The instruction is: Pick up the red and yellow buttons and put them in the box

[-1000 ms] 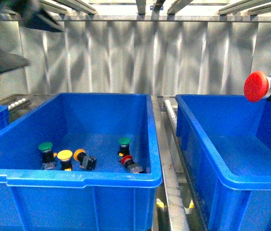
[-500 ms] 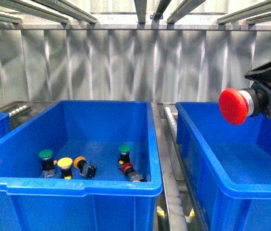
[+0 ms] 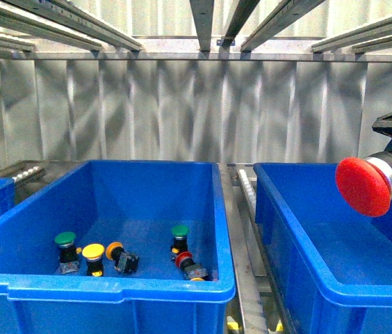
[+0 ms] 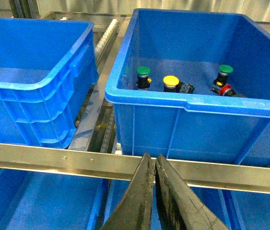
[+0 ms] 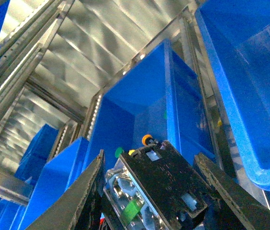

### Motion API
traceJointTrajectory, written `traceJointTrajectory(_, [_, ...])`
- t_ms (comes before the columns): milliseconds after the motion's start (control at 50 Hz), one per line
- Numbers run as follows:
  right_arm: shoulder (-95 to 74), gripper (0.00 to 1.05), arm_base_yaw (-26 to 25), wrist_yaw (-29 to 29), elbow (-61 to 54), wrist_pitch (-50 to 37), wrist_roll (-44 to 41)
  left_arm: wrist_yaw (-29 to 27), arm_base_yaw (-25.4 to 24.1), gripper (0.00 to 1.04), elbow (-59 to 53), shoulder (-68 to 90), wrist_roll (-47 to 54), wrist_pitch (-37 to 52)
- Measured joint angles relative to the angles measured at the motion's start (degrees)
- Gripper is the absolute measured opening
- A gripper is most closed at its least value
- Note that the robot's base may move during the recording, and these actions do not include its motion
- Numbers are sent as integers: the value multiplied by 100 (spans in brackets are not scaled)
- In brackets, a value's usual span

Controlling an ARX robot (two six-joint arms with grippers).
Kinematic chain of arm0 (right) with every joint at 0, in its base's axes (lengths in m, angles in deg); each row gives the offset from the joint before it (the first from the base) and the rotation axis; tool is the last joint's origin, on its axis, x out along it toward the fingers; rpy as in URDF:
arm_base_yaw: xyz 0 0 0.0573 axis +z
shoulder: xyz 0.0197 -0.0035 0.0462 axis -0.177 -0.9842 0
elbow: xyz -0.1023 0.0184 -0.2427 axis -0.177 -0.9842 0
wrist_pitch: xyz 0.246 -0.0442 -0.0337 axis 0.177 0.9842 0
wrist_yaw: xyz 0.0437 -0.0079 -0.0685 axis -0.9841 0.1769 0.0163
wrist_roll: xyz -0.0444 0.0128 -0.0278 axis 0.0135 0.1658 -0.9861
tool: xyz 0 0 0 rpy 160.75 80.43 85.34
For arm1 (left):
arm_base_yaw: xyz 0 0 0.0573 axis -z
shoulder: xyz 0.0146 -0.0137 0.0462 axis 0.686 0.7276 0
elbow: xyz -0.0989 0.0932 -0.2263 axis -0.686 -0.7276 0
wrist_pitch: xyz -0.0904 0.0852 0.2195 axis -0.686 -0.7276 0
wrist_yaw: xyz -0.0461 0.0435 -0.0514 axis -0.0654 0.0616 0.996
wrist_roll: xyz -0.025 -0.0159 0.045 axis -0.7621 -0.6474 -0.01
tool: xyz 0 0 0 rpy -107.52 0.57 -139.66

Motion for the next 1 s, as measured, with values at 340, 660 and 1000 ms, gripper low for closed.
traceJointTrajectory(340, [179,46,450,562,2,-48,-623,-2,0,3,-321,-619,15,-299])
traceJointTrajectory(660, [435,46,758,1069,-9,-157,-1530,-2,7,3,-474,-1753,22,-1261])
traceJointTrajectory(1000, [-254,45,286,745,111,-525,-3167,-2,7,39,-474,-1755,20,-1261])
